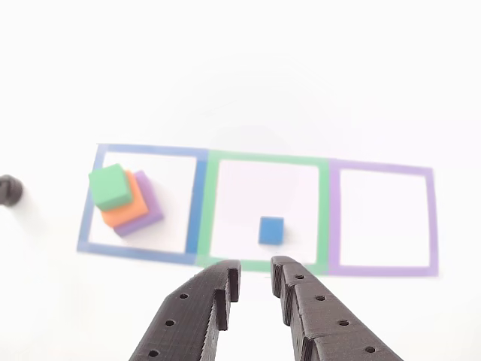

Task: Tower of hanoi

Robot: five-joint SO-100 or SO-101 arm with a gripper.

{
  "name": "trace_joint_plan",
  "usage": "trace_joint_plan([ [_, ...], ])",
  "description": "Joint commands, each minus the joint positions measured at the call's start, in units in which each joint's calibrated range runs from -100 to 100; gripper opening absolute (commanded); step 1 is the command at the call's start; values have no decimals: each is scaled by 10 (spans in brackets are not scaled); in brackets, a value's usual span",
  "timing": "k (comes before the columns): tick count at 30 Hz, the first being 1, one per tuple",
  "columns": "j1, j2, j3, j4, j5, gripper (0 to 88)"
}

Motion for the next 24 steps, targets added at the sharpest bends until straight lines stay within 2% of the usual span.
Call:
trace_joint_plan([
  [1,30,-34,66,-14,6,7],
  [5,69,-77,202,-86,6,51],
  [7,86,-95,277,-138,6,145],
  [11,122,-125,430,-265,6,249],
  [16,149,-152,641,-483,6,294],
  [24,148,-127,902,-845,6,337],
])
